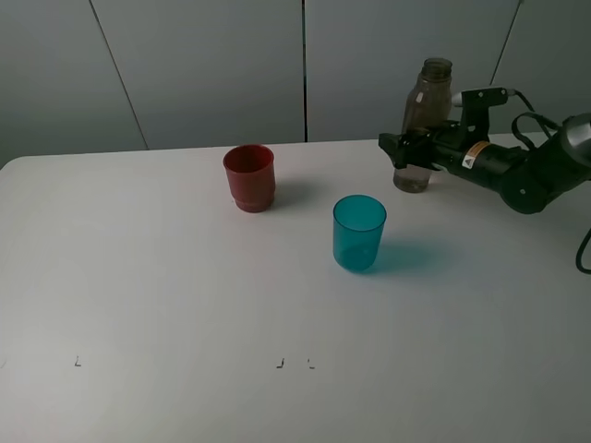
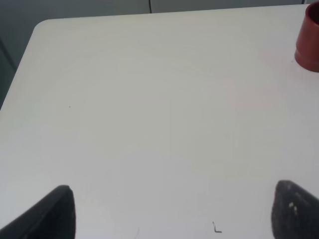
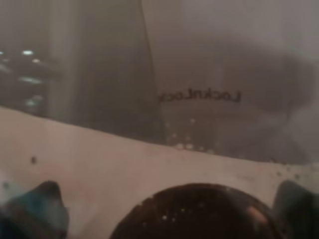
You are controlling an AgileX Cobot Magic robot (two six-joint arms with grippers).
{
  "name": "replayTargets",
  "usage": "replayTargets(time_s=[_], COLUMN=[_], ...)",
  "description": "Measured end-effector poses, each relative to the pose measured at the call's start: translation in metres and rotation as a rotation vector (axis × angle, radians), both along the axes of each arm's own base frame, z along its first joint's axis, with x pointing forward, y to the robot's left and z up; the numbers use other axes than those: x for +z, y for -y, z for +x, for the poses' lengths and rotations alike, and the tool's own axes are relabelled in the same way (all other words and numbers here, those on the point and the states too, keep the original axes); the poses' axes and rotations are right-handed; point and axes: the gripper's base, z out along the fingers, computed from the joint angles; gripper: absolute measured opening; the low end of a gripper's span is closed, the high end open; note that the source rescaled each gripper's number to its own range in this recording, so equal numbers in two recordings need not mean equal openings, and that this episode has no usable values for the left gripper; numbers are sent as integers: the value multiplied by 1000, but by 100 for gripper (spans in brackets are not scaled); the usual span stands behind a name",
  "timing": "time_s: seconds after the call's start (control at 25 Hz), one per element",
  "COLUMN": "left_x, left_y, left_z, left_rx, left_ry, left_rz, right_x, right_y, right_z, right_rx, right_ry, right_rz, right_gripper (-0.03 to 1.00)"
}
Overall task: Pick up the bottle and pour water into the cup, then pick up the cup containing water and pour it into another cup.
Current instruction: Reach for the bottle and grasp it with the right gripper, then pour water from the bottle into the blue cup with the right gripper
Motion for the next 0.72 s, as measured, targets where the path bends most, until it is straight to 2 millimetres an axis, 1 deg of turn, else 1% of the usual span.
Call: replayTargets(time_s=[0.32, 0.36, 0.4, 0.44, 0.48, 0.52, 0.56, 0.72], left_x=[0, 0, 0, 0, 0, 0, 0, 0], left_y=[0, 0, 0, 0, 0, 0, 0, 0], left_z=[0, 0, 0, 0, 0, 0, 0, 0], left_rx=[0, 0, 0, 0, 0, 0, 0, 0], left_ry=[0, 0, 0, 0, 0, 0, 0, 0], left_rz=[0, 0, 0, 0, 0, 0, 0, 0], right_x=[0, 0, 0, 0, 0, 0, 0, 0], right_y=[1, 1, 1, 1, 2, 2, 2, 1], right_z=[1, 1, 1, 1, 1, 1, 1, 1], right_rx=[-14, -16, -16, -16, -17, -20, -19, -15], right_ry=[5, 6, 7, 7, 9, 6, 7, 7], right_rz=[-7, -8, -8, -8, -11, -12, -15, -16], right_gripper=[100, 97, 80, 48, 13, 0, 2, 2])
